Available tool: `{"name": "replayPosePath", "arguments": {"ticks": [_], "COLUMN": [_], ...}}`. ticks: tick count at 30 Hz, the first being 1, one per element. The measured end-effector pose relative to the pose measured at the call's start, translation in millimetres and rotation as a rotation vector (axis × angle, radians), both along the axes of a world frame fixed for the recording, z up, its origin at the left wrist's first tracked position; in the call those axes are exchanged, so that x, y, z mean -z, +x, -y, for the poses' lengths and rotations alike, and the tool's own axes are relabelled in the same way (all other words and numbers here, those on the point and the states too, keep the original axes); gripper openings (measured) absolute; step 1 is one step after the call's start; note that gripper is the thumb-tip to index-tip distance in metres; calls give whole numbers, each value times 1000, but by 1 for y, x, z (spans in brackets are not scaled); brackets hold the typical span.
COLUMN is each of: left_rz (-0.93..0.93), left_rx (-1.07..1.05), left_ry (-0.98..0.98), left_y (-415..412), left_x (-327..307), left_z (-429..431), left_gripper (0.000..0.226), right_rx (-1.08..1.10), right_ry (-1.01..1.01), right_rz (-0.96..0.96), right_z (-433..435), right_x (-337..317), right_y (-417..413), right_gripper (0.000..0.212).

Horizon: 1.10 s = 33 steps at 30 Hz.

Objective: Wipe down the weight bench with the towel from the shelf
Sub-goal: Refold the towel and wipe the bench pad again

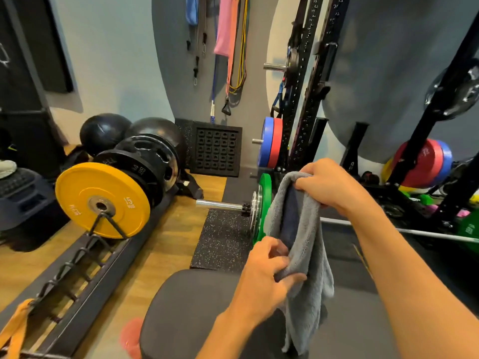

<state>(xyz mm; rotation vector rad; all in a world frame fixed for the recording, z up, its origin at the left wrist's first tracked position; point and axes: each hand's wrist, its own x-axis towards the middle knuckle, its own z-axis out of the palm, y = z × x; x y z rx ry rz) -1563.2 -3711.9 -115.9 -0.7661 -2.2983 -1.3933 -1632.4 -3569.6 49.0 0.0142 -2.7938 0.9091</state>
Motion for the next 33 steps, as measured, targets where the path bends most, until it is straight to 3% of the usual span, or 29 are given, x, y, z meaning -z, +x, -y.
{"name": "replayPosePath", "arguments": {"ticks": [3, 5, 8, 11, 15, 20, 21, 24, 28, 31, 33], "left_rz": [16, 11, -163, -244, -38, -31, -69, -130, -50, -103, -83], "left_rx": [-83, -177, -241, -169, 14, -31, -68, -131, -156, -184, -175], "left_ry": [168, 176, 165, -9, -101, -309, -336, -163, -339, -282, -231], "left_y": [-7, -15, -28, -44, -56, -66, -72, -92, -104, -95, -80], "left_x": [-10, -17, -34, -67, -92, -114, -125, -155, -151, -134, -117], "left_z": [-13, -12, 9, 35, 49, 64, 64, 67, 70, 73, 81], "left_gripper": [13, 8, 10, 11, 5, 8, 9, 13, 15, 15, 25], "right_rx": [-50, -96, -178, -271, -332, -213, -153, -29, 19, 40, 7], "right_ry": [-50, -83, -81, -69, -133, 68, 50, -267, -240, -437, -441], "right_rz": [-45, -71, -79, -13, 23, 161, 78, -119, 39, -25, 1], "right_z": [0, -4, -18, -30, -40, -48, -49, -48, -40, -34, -34], "right_x": [-14, -24, -39, -47, -42, -26, -27, -30, -7, 2, 14], "right_y": [11, 18, 29, 36, 35, 23, 16, -2, -8, 0, 16], "right_gripper": [17, 21, 21, 24, 19, 14, 14, 12, 14, 17, 18]}}
